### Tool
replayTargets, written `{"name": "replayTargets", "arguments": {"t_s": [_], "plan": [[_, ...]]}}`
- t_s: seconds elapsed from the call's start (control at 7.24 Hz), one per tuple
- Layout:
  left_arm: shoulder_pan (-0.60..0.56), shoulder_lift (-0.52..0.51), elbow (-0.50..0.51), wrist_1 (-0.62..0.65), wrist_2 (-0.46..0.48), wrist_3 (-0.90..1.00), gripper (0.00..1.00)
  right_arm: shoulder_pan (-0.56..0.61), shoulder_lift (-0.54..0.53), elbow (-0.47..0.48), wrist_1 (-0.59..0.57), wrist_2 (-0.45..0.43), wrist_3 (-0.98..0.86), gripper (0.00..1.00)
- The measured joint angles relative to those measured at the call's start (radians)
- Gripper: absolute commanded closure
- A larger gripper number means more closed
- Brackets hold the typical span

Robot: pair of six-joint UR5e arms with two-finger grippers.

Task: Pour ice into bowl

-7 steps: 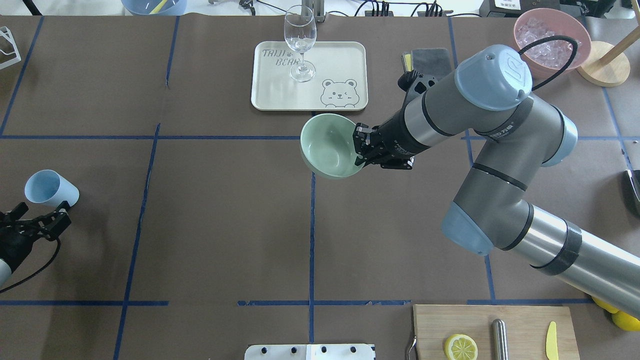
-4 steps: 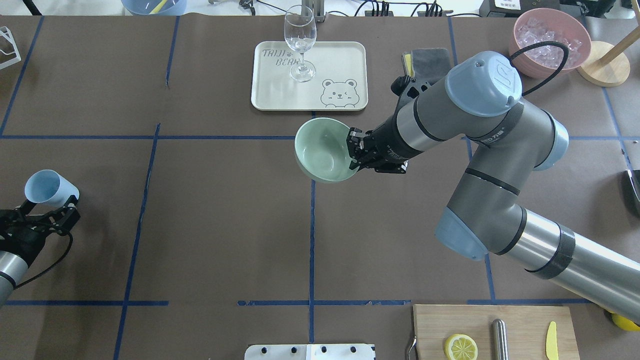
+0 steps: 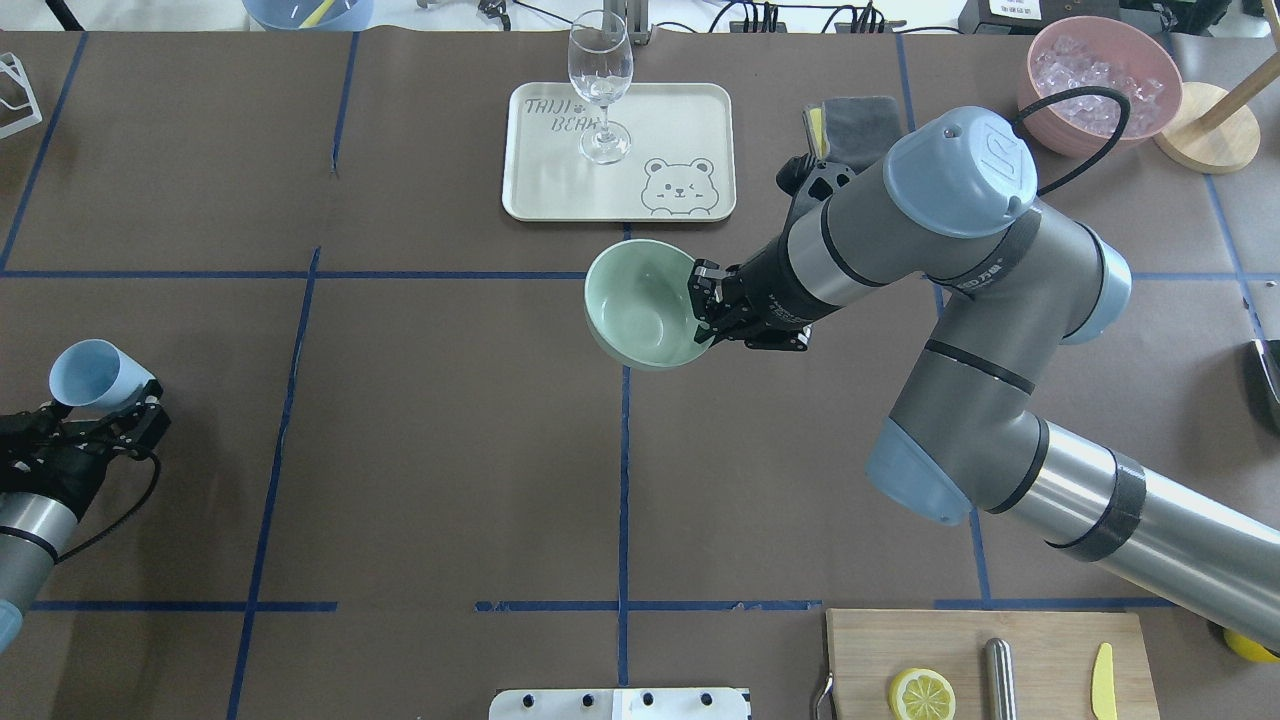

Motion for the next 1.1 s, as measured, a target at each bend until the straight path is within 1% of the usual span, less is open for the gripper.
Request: {"name": "replayTargets", "arguments": {"t_s": [0.14, 0.28, 0.41, 0.69, 0.83, 0.97, 1.1], "plan": [[-0.016, -0.001, 0.001, -0.001, 0.002, 0.002, 0.15, -0.008, 0.000, 0.001, 0.000, -0.010, 0.001, 1.00], [-0.028, -0.003, 0.003, -0.001, 0.003, 0.005, 0.73, -0.014, 0.000, 0.001, 0.000, -0.018, 0.005, 1.00], [-0.032, -0.017, 0.009, -0.002, 0.003, 0.006, 1.00, -0.018, 0.000, 0.002, 0.001, -0.022, 0.011, 1.00], [-0.055, -0.051, 0.012, -0.009, -0.001, 0.023, 1.00, -0.028, 0.001, 0.003, 0.000, -0.031, 0.016, 1.00], [-0.102, -0.054, -0.023, -0.030, -0.013, 0.098, 1.00, -0.052, 0.014, -0.004, -0.007, -0.060, 0.017, 1.00], [-0.156, -0.058, -0.066, -0.062, -0.029, 0.215, 1.00, -0.090, 0.056, -0.030, -0.037, -0.111, 0.017, 1.00], [-0.207, -0.060, -0.105, -0.089, -0.059, 0.309, 1.00, -0.133, 0.129, -0.089, -0.078, -0.166, 0.017, 1.00]]}}
